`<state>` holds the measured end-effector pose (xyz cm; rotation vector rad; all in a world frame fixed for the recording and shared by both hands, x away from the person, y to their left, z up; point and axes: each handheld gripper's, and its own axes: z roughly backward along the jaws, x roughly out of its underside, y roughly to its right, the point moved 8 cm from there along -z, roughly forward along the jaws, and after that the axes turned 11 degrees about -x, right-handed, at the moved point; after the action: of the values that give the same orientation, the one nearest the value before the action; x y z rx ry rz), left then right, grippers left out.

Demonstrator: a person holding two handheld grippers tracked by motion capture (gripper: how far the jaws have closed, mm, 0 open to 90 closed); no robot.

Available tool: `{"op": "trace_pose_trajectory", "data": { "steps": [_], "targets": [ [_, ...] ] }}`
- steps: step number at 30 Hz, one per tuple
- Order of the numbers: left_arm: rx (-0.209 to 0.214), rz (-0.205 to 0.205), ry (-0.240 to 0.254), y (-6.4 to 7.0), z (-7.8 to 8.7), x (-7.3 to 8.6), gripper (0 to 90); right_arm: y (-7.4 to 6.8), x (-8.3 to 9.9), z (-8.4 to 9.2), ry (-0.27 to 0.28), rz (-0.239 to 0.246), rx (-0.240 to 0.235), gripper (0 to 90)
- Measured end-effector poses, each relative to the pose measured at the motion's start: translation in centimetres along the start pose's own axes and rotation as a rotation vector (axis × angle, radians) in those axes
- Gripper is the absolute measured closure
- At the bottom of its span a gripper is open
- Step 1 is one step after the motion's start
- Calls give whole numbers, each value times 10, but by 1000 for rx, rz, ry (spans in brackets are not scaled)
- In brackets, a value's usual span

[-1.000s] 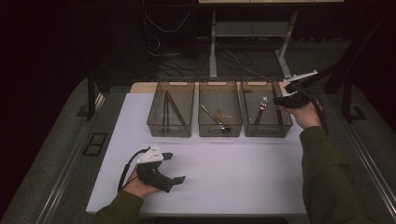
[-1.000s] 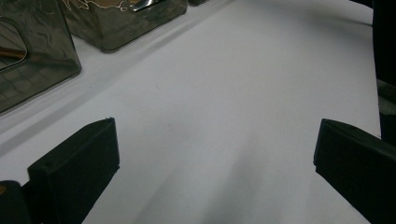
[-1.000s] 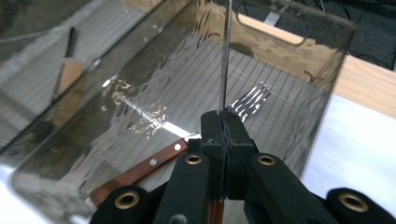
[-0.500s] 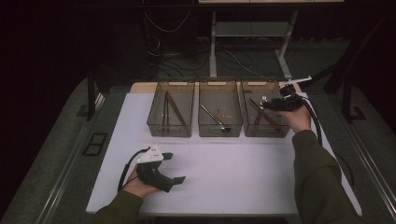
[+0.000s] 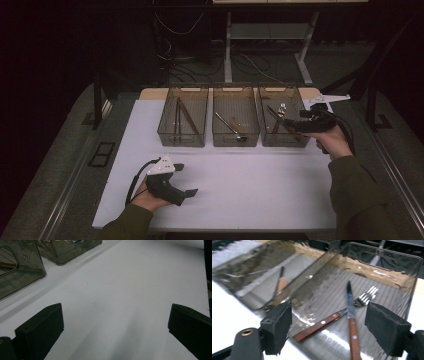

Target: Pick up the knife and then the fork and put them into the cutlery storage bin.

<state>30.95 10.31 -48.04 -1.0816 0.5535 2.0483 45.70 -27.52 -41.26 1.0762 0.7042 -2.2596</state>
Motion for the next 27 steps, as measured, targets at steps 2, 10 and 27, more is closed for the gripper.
{"op": "trace_pose_trajectory", "data": {
  "steps": [2,10,27],
  "targets": [
    [1,-2,-3,0,0,0,0,-8,3,5,10,12,-15,196],
    [0,-1,-4,1,0,1,0,-41,19,17,35,50,-60,169],
    [6,-6,2,2,1,0,0,-89,75,17,25,100,-98,167]
  ]
}}
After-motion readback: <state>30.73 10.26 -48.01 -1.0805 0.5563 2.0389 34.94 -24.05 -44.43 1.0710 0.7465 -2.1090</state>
